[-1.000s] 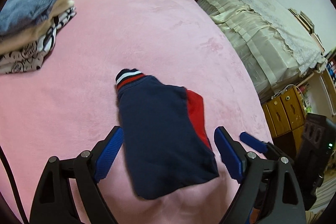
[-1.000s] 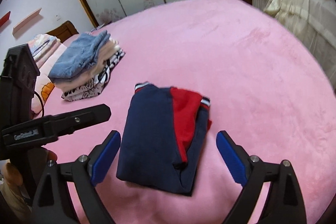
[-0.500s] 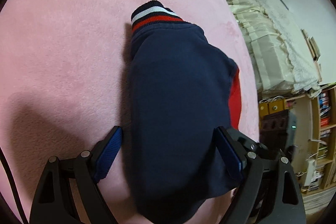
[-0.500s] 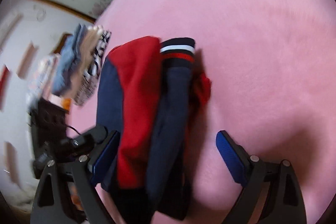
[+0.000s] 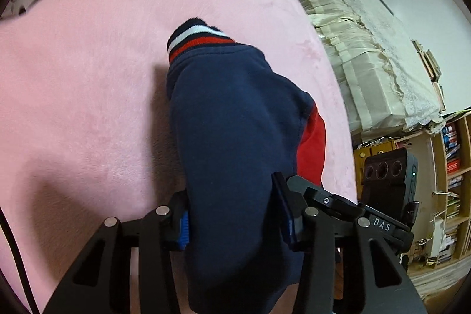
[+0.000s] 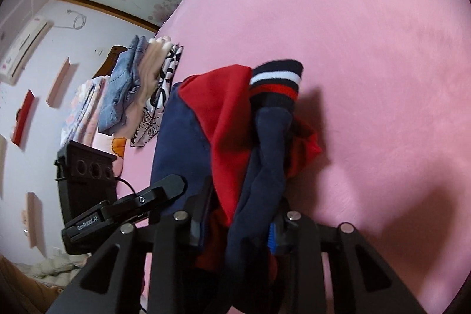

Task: Fold large clothes
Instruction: 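Grasp the folded jacket with the left tool while the right tool grasps it too, lift, then place the folded jacket on top of the jeans stack and open both tools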

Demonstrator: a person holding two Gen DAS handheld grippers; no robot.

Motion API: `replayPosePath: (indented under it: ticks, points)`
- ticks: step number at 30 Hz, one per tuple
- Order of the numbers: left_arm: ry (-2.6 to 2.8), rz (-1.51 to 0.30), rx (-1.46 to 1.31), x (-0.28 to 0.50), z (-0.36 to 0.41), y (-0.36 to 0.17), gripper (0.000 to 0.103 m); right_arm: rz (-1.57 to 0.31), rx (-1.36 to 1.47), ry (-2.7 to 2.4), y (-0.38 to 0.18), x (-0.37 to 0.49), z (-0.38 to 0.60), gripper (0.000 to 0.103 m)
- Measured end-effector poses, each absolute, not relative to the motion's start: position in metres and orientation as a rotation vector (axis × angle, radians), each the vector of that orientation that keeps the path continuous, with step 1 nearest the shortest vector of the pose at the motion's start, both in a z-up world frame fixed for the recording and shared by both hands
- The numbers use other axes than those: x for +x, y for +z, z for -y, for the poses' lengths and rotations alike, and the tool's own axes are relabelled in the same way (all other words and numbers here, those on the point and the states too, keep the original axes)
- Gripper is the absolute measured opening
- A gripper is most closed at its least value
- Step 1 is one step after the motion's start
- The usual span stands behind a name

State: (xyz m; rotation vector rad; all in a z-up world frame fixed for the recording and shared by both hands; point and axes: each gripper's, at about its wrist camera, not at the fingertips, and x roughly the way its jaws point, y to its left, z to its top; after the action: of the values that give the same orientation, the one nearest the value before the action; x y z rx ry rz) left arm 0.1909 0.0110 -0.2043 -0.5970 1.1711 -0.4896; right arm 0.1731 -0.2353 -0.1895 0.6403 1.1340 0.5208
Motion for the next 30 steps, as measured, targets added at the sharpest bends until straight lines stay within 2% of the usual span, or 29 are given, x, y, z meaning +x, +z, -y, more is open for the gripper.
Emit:
replayPosePath:
  ticks: [5,10,16,19,24,30]
  points:
    - [-0.496,-1.107,-0.573,0.185,-0.038,-0.141,0.045,-1.083,0.642,0.543,-0.129,0.169,0.211,0.028]
    - [-0.471,-1.027,-0.548,0.198,-0.101,-0.061,0.045,-1.002,0.598,0.622,-0.060,0.189,0.151,0.028]
    - [-0.409,-0.932,-0.456,0.245,-0.208,0.023,0.046,-0.916,0.555,0.746,0.005,0.249,0.040,0.028]
    - [-0.401,-0.909,-0.374,0.282,-0.252,0.047,0.047,-0.874,0.531,0.774,0.023,0.285,-0.015,0.028]
    - [-0.370,-0.902,-0.216,0.353,-0.309,0.052,0.048,-0.851,0.489,0.771,0.017,0.347,-0.086,0.028]
    - [-0.241,-0.942,-0.130,0.426,-0.342,0.002,0.054,-0.876,0.419,0.657,-0.030,0.407,-0.146,0.029]
